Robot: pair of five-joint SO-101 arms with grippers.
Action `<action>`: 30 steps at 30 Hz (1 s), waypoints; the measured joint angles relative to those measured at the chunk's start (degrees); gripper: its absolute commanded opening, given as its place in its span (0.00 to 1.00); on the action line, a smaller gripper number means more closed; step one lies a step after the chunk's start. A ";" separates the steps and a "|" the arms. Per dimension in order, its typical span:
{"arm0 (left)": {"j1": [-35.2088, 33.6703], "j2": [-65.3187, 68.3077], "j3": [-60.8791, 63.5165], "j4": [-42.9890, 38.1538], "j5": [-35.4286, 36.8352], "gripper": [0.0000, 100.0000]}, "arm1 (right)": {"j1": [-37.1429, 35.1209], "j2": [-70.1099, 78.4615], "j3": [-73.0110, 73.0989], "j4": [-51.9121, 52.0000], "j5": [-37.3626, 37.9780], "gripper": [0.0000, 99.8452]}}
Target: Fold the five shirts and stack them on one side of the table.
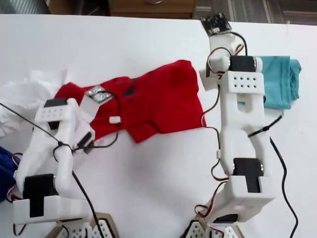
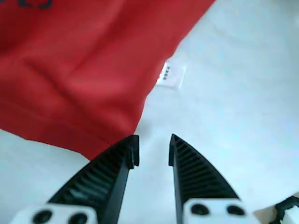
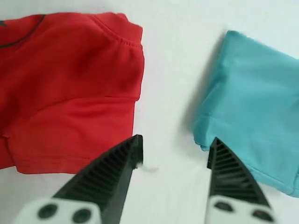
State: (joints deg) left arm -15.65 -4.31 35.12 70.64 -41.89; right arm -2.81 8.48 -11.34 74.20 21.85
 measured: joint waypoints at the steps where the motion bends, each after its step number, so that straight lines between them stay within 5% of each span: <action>1: 0.00 0.00 0.00 0.00 -0.18 0.14 | 0.00 0.00 0.00 0.00 0.00 0.23; 13: -0.09 -1.41 10.55 -16.62 -9.67 0.16 | -0.09 -0.18 -11.34 15.12 9.32 0.23; 30: -2.99 -1.67 4.57 -16.97 -11.34 0.16 | 0.09 -0.18 -13.36 21.63 9.49 0.23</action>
State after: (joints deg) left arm -18.64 -5.98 39.69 53.67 -53.23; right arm -2.73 8.31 -24.70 95.82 31.34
